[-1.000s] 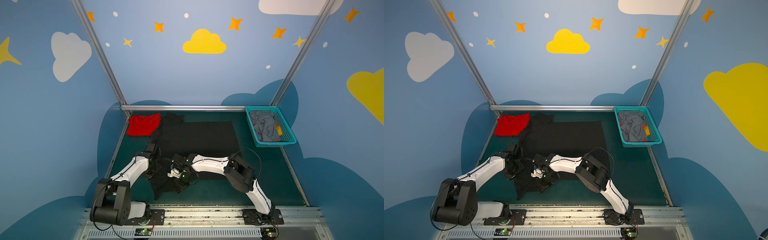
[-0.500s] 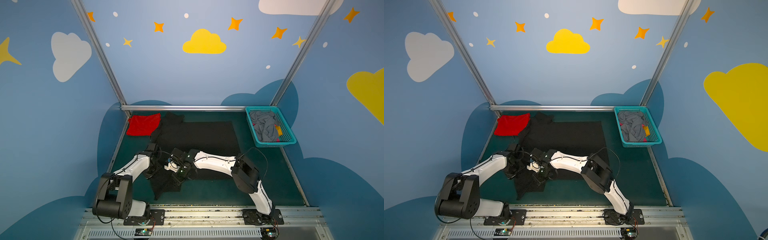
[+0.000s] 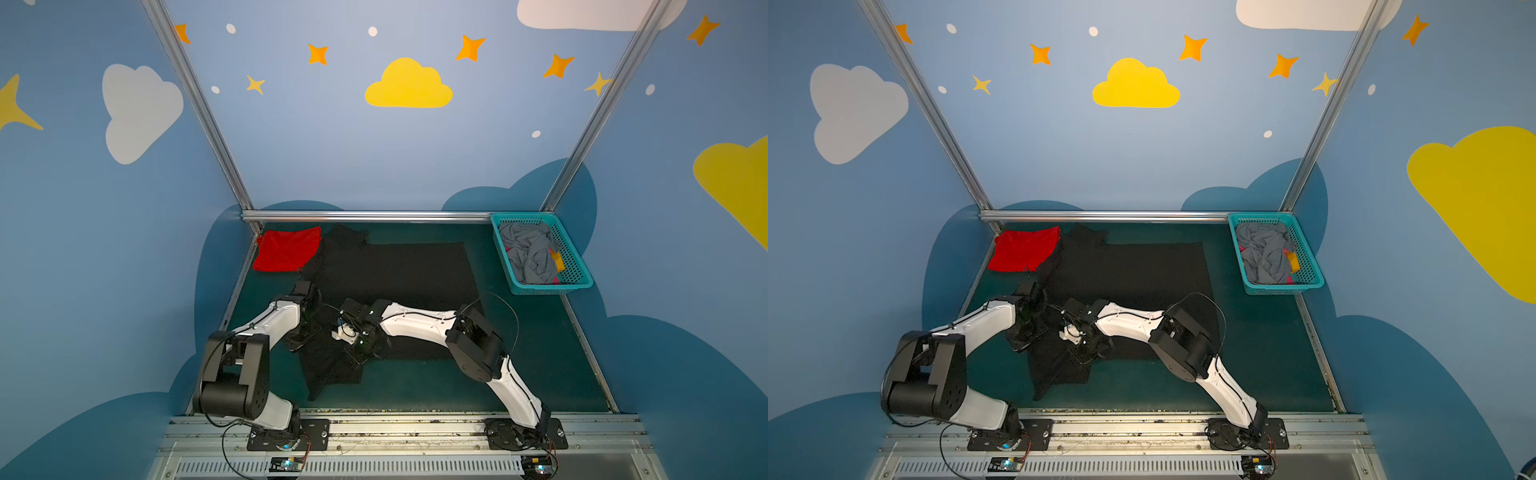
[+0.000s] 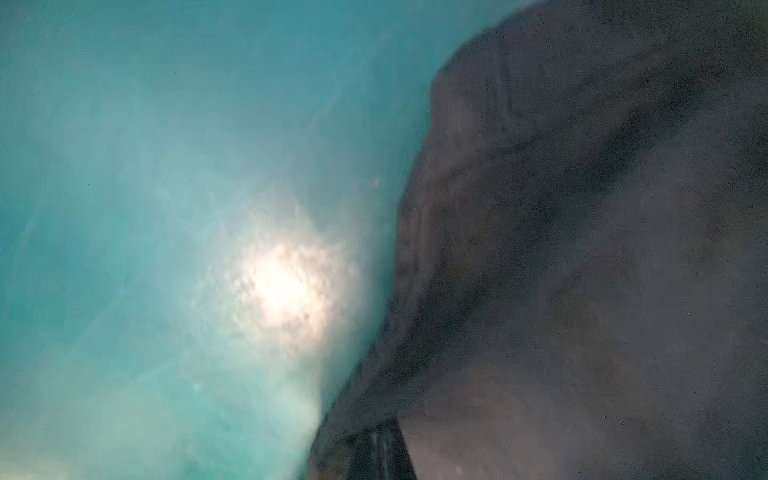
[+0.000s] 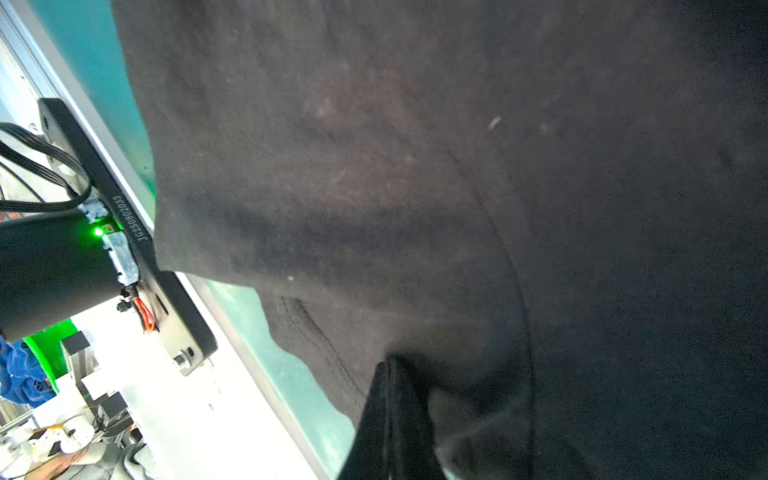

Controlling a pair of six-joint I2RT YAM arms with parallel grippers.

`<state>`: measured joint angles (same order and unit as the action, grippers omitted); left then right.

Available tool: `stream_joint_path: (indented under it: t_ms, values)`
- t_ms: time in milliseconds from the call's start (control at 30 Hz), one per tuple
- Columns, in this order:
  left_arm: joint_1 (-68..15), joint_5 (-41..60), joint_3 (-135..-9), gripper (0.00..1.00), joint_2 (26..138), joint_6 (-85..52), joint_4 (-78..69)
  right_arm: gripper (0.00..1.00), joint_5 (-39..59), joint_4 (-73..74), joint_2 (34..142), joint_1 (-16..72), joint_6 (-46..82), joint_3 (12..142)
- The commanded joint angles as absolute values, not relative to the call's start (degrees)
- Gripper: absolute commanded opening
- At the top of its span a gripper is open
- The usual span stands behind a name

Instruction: Fold and stack the t-shirts

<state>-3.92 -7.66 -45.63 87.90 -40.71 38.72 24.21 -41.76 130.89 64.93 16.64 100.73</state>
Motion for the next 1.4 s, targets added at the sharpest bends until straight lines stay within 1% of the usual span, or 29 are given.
stream_joint_path:
  t_ms: [0, 167, 400, 567, 733, 833, 867, 967, 1067, 1167, 1233, 1300, 1367]
  values:
    - [-2.9, -10.3, -46.9, 0.05, 91.6, -38.7, 38.7, 0.0, 20.2, -47.8, 131.1, 65.1, 15.6, 97.2]
    - [-1.6, -8.6, -49.2, 0.05, 96.7, -36.7, 36.8, 0.0, 21.7, -49.1, 128.7, 65.6, 14.6, 93.4]
    - [-1.1, -7.8, -54.9, 0.05, 101.6, -35.1, 39.0, 0.0, 22.1, -49.1, 126.2, 65.7, 14.8, 89.4]
    - [-0.9, -9.8, -58.3, 0.05, 103.7, -34.1, 40.7, 0.0, 22.4, -49.1, 125.4, 65.6, 15.4, 87.4]
    - [-0.9, -7.6, -58.4, 0.05, 103.2, -33.3, 40.7, 0.0, 24.7, -48.4, 122.6, 65.7, 15.4, 87.2]
    - [-1.2, -6.1, -58.4, 0.05, 100.0, -33.1, 41.3, 0.0, 27.4, -47.8, 120.4, 65.3, 15.3, 88.9]
    - [-1.3, -5.8, -58.7, 0.06, 98.6, -33.0, 41.5, 0.02, 28.2, -47.3, 119.6, 65.1, 15.3, 89.4]
    - [-1.7, -4.6, -60.8, 0.09, 93.7, -32.8, 43.0, 0.07, 30.2, -46.4, 117.4, 63.7, 15.5, 92.0]
    - [-1.8, -3.7, -65.6, 0.17, 90.4, -31.9, 46.5, 0.12, 32.2, -46.5, 115.4, 60.9, 15.4, 95.2]
    - [-1.9, -3.7, -71.5, 0.28, 89.3, -30.5, 49.7, 0.16, 33.8, -46.1, 113.0, 56.7, 15.1, 96.6]
    - [-1.8, -3.8, -75.1, 0.38, 89.5, -29.7, 50.3, 0.2, 34.1, -46.0, 111.4, 53.0, 14.6, 97.0]
    - [-1.8, -4.2, -78.6, 0.45, 90.8, -29.3, 49.0, 0.22, 33.6, -46.2, 110.1, 48.4, 14.2, 97.4]
    - [-1.6, -3.9, -82.7, 0.54, 93.6, -28.0, 48.2, 0.23, 33.1, -46.3, 109.7, 43.6, 13.9, 98.2]
